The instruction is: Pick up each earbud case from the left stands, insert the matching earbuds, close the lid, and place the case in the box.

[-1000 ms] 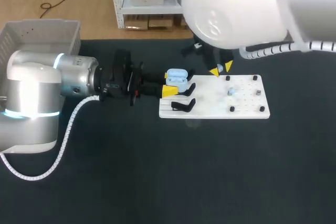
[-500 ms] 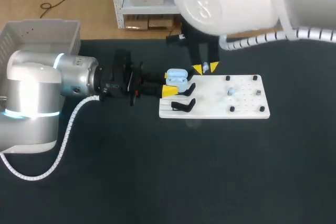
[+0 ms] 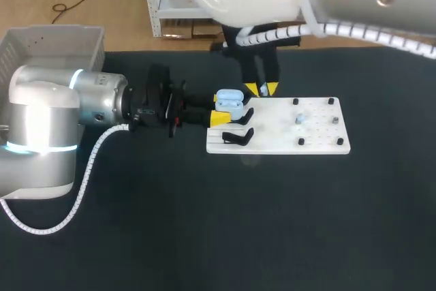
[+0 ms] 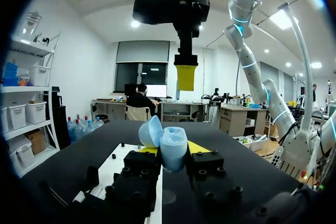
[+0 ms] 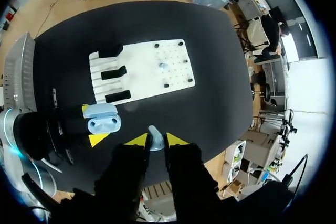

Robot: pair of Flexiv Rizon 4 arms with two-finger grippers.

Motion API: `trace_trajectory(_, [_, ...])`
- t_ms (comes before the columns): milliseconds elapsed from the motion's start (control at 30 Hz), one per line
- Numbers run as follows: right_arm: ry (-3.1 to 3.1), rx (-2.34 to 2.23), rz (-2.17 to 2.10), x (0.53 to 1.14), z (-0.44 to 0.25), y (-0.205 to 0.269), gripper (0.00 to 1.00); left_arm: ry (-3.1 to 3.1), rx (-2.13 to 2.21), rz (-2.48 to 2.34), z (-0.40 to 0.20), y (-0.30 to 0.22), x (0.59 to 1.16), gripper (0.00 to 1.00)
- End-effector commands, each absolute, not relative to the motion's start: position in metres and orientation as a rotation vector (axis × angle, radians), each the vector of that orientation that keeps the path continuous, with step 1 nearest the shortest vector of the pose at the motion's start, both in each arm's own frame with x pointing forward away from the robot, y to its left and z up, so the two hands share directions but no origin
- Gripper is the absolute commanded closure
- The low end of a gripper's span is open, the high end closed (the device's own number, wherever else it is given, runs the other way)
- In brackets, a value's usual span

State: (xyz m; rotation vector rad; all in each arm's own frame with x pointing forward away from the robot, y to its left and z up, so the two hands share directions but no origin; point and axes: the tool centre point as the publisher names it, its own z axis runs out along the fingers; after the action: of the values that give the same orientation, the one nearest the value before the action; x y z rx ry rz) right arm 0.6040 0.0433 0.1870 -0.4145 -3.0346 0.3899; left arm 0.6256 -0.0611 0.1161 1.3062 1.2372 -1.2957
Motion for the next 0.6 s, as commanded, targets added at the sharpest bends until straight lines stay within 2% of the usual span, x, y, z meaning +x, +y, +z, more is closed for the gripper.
trace_trajectory(33, [-3.033, -0.416, 0.392, 0.605, 0.188, 0.044, 1.0, 1.234, 1.305, -1.296, 0.115, -0.061, 0.626, 1.0])
trace_trajectory(600, [-2.992, -0.465, 0.314, 0.601, 0.186, 0.047, 1.0, 1.153, 1.304, -1.291, 0.113, -0.072, 0.613, 1.0])
